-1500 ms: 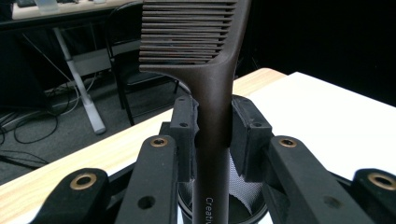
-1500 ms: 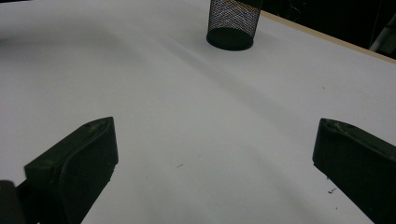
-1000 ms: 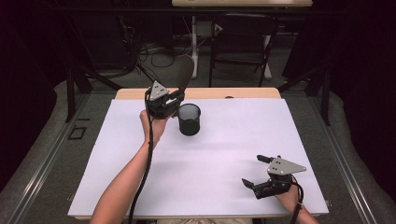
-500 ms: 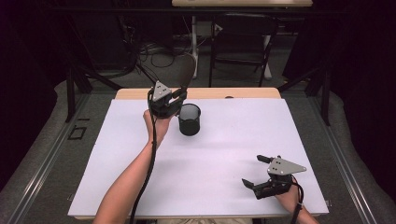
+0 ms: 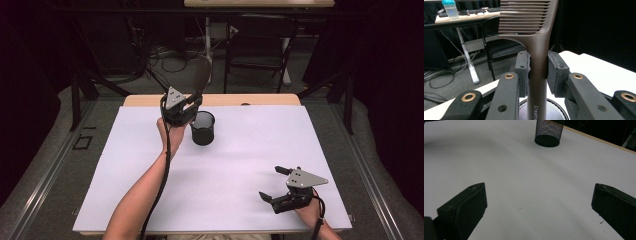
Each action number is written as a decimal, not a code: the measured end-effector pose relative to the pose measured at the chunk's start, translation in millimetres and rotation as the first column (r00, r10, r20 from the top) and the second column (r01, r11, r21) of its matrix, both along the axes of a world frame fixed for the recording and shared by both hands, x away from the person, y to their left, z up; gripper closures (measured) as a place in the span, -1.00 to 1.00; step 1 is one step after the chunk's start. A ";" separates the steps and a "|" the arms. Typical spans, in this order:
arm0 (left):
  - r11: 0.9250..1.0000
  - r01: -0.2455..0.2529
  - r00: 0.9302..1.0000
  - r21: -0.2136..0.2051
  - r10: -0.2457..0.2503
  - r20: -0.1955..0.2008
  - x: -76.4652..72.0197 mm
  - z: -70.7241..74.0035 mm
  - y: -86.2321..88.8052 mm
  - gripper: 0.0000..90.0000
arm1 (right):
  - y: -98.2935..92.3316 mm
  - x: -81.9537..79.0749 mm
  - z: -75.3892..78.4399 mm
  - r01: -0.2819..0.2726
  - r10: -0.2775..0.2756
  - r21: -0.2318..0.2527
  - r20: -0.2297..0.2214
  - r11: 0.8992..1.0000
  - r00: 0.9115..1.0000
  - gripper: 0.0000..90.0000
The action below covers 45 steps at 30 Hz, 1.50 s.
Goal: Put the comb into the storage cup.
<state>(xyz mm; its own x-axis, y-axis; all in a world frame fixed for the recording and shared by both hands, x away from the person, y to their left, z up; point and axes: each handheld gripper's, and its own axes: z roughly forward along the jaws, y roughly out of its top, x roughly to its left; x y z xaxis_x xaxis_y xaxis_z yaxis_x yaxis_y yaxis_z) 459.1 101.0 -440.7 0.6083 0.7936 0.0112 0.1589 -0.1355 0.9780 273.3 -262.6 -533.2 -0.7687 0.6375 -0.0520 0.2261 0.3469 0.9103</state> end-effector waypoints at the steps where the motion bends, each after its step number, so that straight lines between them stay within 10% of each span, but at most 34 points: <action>1: 1.000 -0.001 1.000 -0.003 0.001 0.003 0.2 -0.4 -0.2 0.61 | -0.2 0.3 -0.1 -0.001 0.001 0.000 0.001 1.000 1.000 -1.00; 45: 0.998 -0.020 0.999 -0.063 0.023 0.039 14.5 -22.7 -13.8 0.61 | 0.3 -0.4 0.0 -0.005 0.005 -0.003 -0.001 1.000 1.000 -1.00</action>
